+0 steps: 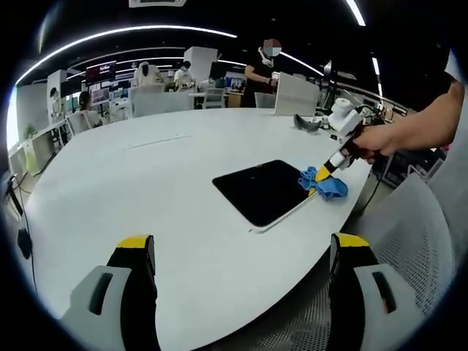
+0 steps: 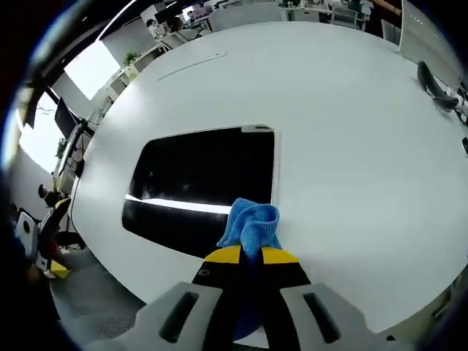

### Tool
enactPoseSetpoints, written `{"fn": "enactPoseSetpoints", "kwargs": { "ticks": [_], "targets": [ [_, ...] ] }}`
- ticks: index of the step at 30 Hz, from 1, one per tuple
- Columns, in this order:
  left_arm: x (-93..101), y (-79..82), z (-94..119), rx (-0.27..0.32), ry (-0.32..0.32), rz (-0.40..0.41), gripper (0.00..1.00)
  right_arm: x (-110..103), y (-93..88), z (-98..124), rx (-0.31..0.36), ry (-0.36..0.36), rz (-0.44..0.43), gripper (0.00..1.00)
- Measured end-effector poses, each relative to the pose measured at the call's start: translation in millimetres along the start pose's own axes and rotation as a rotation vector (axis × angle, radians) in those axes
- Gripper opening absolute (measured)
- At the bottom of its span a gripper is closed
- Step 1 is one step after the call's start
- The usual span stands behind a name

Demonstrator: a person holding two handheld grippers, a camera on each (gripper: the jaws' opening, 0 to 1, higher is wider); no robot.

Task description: Wipe the mirror surface with the cleaning cloth until all visible marks leave the cleaned area.

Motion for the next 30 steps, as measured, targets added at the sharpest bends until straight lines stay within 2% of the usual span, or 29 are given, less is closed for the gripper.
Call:
{"fn": "enactPoseSetpoints", "kwargs": {
  "ticks": [8,30],
  "targets": [
    [-1.0,-2.2,-1.0,-0.006,0.000,-0.004,0.99,-6.1,0.2,-2.5,0.000,0.009,-0.013,0.02],
    [-2.5,-2.5,-1.0,-0.011,0.012,-0.004,0.99,-52.0,5.4,-29.4,-0.018,0.055,0.031,0.01]
  ]
}}
Point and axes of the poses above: the point that each gripper's makers call its tool centre point, and the gripper's own axes: z roughly backward along the fingers, x roughly to its right, y roughly out of its top, the point moved 1 cm from there along z, roughly backward along the fingers, and after that the axes turned 15 degrees about y, right-handed, at the moved point
